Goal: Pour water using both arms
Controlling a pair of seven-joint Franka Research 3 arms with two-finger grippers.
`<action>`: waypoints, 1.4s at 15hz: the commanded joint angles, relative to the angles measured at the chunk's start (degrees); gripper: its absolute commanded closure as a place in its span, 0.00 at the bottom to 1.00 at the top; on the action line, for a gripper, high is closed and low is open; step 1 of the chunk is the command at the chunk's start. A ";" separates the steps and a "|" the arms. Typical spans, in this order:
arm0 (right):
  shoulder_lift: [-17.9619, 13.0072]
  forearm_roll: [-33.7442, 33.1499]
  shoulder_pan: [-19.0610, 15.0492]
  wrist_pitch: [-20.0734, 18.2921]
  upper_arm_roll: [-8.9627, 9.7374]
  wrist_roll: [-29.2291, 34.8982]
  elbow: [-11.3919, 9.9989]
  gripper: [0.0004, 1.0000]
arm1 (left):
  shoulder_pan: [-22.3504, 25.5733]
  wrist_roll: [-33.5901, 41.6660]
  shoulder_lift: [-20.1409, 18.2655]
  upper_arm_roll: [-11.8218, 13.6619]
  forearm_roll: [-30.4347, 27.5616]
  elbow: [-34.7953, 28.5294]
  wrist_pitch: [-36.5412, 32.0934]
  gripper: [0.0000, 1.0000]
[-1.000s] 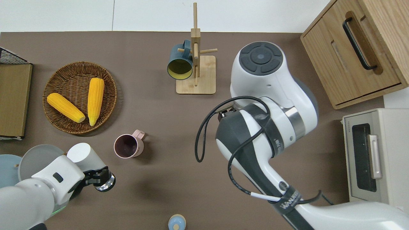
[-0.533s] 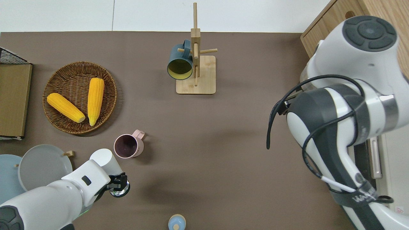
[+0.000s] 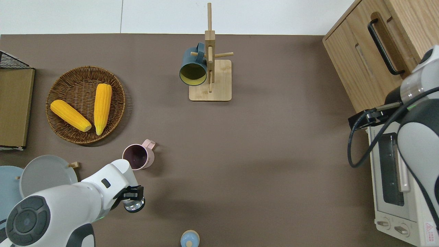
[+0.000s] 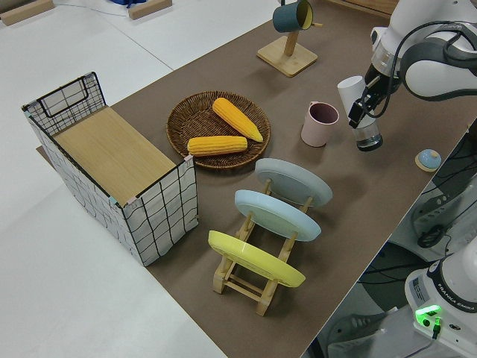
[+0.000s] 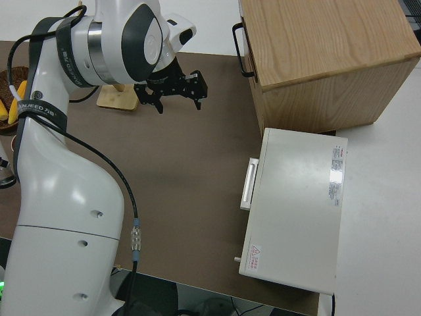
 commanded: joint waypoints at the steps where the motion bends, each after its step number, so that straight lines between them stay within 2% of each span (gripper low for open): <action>1: -4.41 1.23 -1.07 -1.27 0.50 -0.77 -4.53 0.01 | 0.21 -2.03 4.23 0.20 -0.50 6.50 -7.00 1.00; 7: -6.70 1.23 1.12 -1.01 0.50 -0.68 -4.62 0.01 | 0.47 -1.77 6.79 0.56 -0.23 8.89 -9.56 1.00; 9: -6.53 1.05 1.12 -1.18 0.58 -0.95 -3.74 0.01 | 0.56 -1.77 7.05 0.64 -0.14 9.58 -10.53 1.00; 13: -5.91 0.88 1.03 -1.10 0.58 -0.68 -1.90 0.01 | 0.83 -2.20 10.39 0.91 0.47 12.48 -14.39 1.00; 21: -5.91 0.96 1.12 -1.18 1.02 -0.68 -1.72 0.01 | 0.91 -2.73 13.56 1.17 1.00 15.65 -16.86 1.00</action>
